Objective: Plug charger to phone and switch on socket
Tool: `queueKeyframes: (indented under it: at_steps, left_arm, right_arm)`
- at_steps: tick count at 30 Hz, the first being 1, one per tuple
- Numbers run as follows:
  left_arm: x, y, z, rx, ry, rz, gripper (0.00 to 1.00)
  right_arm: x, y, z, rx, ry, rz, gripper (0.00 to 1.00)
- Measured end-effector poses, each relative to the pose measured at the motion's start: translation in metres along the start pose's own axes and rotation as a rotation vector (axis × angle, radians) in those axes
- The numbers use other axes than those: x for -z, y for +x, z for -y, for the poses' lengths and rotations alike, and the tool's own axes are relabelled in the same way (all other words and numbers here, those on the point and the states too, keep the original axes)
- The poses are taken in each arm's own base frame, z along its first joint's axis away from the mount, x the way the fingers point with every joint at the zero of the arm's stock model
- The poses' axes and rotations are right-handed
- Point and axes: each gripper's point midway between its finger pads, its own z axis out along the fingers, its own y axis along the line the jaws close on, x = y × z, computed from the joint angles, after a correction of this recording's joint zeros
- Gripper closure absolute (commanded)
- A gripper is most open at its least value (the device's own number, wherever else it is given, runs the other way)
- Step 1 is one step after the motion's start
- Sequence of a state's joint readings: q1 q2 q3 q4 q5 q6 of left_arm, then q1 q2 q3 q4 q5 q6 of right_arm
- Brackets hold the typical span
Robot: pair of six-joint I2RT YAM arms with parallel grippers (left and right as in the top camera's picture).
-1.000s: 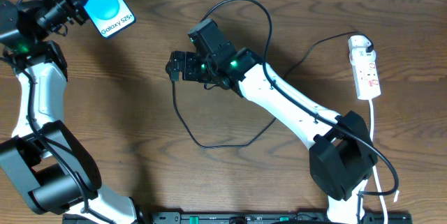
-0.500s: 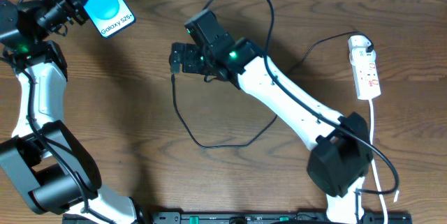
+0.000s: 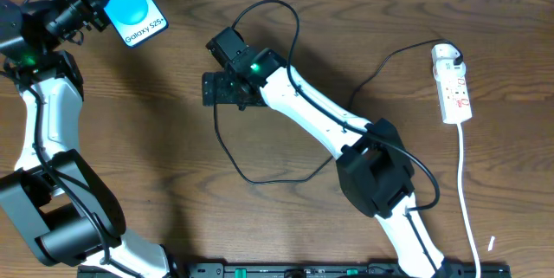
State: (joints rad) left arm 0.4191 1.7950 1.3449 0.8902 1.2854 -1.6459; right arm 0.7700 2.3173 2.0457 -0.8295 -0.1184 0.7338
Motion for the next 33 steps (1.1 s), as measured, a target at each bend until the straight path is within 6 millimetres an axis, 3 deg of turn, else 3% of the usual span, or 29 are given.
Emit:
queueKeyframes:
  at_steps: [8, 21, 25, 33]
  left_arm:
    - [0.0, 0.0, 0.0, 0.0, 0.0, -0.001, 0.93]
    - [0.0, 0.0, 0.0, 0.0, 0.0, -0.001, 0.93]
    - [0.0, 0.001, 0.0, 0.0, 0.0, -0.004, 0.93]
    - [0.0, 0.003, 0.0, 0.0, -0.003, -0.019, 0.93]
  right_arm:
    - [-0.015, 0.001, 0.001, -0.001, -0.007, -0.01, 0.01]
    - [-0.016, 0.001, 0.002, 0.001, 0.004, -0.009, 0.01]
    - [-0.017, 0.008, 0.002, 0.02, 0.031, -0.01, 0.01]
    - [-0.02, 0.034, -0.016, 0.1, 0.07, -0.007, 0.01]
